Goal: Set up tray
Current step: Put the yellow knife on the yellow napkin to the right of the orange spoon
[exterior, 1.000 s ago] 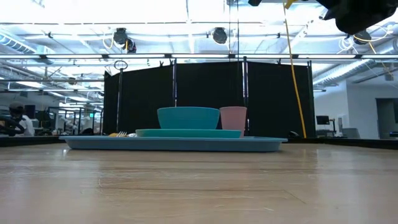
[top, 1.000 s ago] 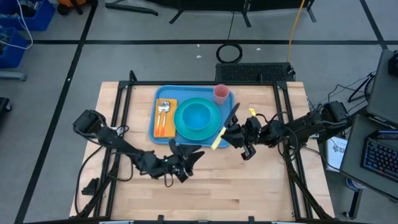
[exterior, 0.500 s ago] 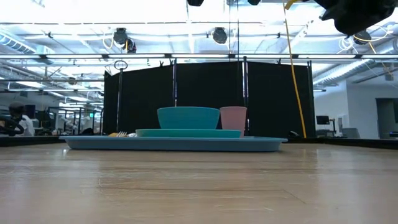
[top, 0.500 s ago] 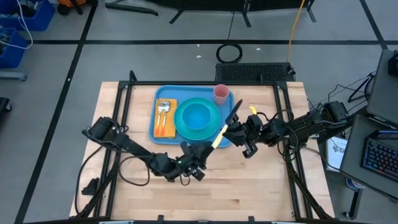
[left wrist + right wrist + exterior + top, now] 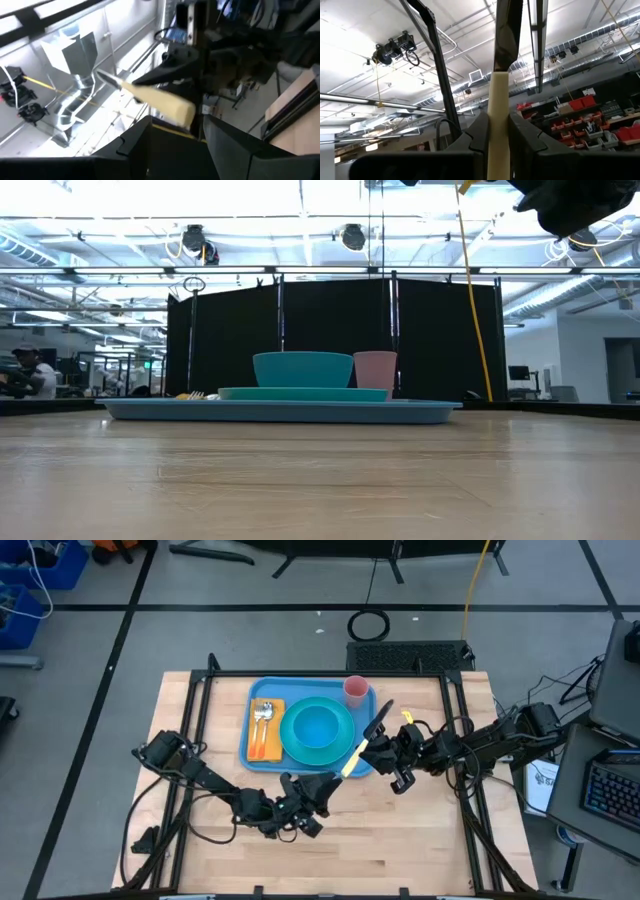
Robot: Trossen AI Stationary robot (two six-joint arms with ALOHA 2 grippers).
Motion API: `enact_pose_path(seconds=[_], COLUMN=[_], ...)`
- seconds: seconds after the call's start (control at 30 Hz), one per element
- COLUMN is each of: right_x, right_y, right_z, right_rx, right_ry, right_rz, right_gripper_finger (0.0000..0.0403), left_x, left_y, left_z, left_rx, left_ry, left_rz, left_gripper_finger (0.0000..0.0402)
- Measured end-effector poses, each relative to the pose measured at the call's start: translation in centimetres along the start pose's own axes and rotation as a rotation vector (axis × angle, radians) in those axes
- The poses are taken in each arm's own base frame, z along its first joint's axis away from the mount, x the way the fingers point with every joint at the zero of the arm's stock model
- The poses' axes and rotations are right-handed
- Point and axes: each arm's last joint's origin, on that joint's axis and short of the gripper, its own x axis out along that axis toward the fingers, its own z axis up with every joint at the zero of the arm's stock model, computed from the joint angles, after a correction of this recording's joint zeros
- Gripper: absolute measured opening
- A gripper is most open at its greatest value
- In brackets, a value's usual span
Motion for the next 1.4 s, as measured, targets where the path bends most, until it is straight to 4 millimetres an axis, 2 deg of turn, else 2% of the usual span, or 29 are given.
enact_pose_path(seconds=[0.4, 0.93, 1.03, 1.27, 1.4], right_x=[0.0, 0.0, 0.0, -0.1, -0.1], right_y=[0.0, -0.5, -0.8, -1.0, -1.0], right_z=[0.0, -0.4, -0.5, -0.7, -0.6], right_rx=[0.011, 0.022, 0.028, 0.041, 0.041], right_ry=[-0.001, 0.009, 0.013, 0.001, -0.005], right_rz=[0.0, -0.018, -0.026, -0.03, -0.026], right_gripper_finger=[0.0037, 0.0037, 0.0037, 0.0037, 0.0037], left_x=[1.6, 2.3, 2.4, 2.3, 2.3], left_y=[-0.5, -0.7, -0.7, -0.8, -0.7], left_z=[-1.2, -1.7, -1.8, -1.7, -1.7], left_rx=[-0.037, -0.051, -0.047, -0.057, -0.047], left_ry=[-0.023, -0.054, -0.052, -0.044, -0.036], left_rz=[0.004, 0.005, 0.005, 0.0, 0.001], left_gripper_finger=[0.0184, 0.0183, 0.0166, 0.0096, 0.0078])
